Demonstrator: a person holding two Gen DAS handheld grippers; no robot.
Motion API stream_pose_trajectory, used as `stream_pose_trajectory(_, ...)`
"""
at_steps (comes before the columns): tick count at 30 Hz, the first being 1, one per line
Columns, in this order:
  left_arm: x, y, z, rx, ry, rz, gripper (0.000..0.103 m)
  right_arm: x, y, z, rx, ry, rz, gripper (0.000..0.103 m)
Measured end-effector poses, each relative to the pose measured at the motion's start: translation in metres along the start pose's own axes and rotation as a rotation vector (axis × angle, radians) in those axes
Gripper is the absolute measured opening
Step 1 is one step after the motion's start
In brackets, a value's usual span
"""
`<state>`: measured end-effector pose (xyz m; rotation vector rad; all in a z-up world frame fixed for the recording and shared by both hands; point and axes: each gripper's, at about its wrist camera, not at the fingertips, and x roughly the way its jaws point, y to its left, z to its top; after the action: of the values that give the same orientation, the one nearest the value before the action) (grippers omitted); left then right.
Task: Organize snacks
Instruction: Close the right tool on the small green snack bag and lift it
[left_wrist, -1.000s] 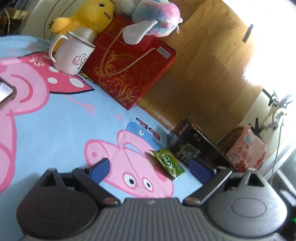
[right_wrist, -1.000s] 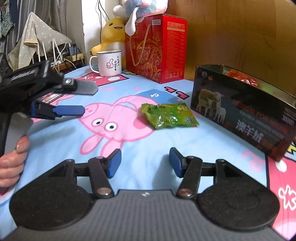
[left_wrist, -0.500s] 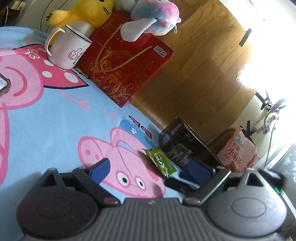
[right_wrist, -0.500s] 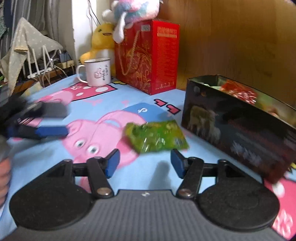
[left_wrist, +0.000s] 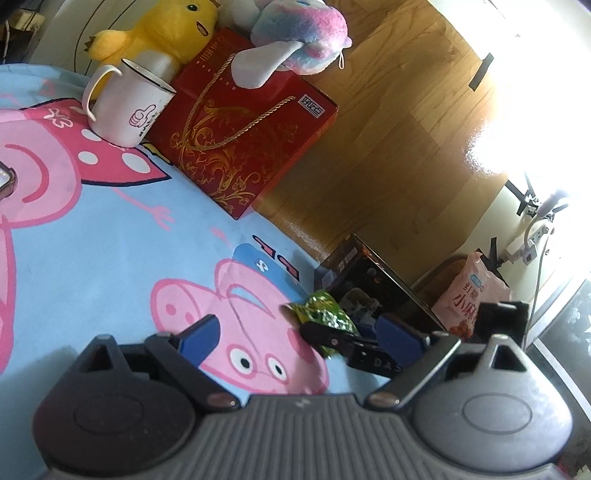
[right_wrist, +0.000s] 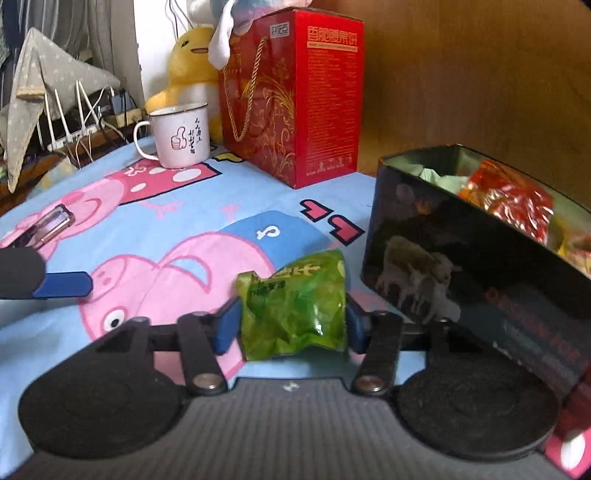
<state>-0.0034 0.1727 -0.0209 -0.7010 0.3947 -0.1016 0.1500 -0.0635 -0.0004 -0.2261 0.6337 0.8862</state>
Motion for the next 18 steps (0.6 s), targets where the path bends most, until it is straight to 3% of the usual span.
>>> stream_pose_trajectory(6, -0.001, -0.002, -0.001, 0.01, -0.006, 0.003, 0.095, -0.02, 0.002, -0.012, 0.056, -0.017, -0.019, 0.049)
stream_pose_trajectory(13, 0.001, -0.002, 0.0, 0.018, 0.015, -0.007, 0.095, -0.078, 0.053, -0.058, -0.05, 0.004, 0.014, 0.05)
stream_pose_trajectory(16, 0.002, -0.003, -0.001, 0.025, 0.027, -0.009, 0.096, -0.094, 0.067, -0.07, 0.03, 0.005, 0.018, 0.051)
stream_pose_trajectory(18, 0.004, -0.002, 0.0, 0.015, 0.059, -0.027, 0.096, -0.1, 0.075, -0.075, 0.1, -0.018, 0.01, 0.06)
